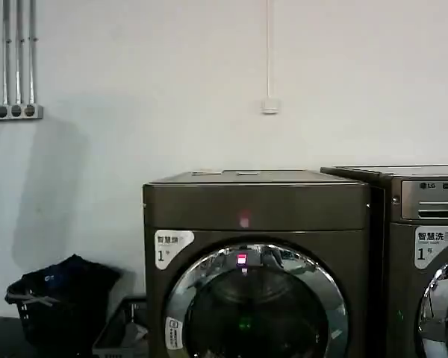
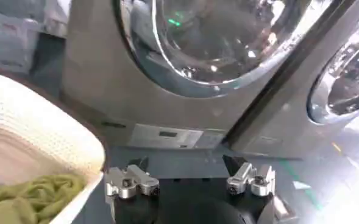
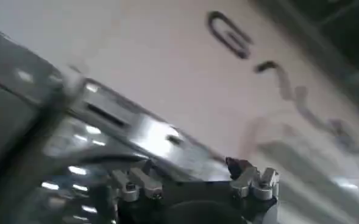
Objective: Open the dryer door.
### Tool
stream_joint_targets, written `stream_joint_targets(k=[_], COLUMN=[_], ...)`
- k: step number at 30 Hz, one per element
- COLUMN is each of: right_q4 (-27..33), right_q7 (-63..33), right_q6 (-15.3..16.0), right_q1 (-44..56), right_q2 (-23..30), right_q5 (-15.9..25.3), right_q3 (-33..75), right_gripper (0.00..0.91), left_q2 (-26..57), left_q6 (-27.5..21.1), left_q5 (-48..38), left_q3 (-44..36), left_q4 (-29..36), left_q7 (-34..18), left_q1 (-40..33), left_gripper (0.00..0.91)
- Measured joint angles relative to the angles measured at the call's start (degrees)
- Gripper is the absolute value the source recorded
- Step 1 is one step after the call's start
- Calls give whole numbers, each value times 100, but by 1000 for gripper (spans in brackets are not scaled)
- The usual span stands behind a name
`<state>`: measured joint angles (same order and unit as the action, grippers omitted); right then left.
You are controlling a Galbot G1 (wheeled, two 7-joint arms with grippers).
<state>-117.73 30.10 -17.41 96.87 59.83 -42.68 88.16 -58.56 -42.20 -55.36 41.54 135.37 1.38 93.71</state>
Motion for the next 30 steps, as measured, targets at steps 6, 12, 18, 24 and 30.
stream_joint_targets(k=[6,12,18,24,30], right_q4=[-50,69,335,749,1445], right_q7=[304,224,-39,-310,-308], right_q6=[-34,-31,-44,-63,-37], right_q1=[-448,-1081,-1912,-3034,-4562], right_q2=[-407,-926,-1519,-1702,-1545], right_q5=[200,205,177,186,65], right_q3=[-1465,-2852,-4373,-6024,-7743], right_gripper=[907,907,907,907,907], left_q2=[-224,-469,-724,-948,-1157], left_q6=[0,0,252,529,823], left_q5=[628,1152,1348,1499,1549], left_q3=[320,493,657,758,832], left_q4=[356,769,1042,1145,1152], left_q7=[458,655,675,699,704], left_q1=[477,868,1160,1397,1597], left_gripper=[907,907,907,907,907])
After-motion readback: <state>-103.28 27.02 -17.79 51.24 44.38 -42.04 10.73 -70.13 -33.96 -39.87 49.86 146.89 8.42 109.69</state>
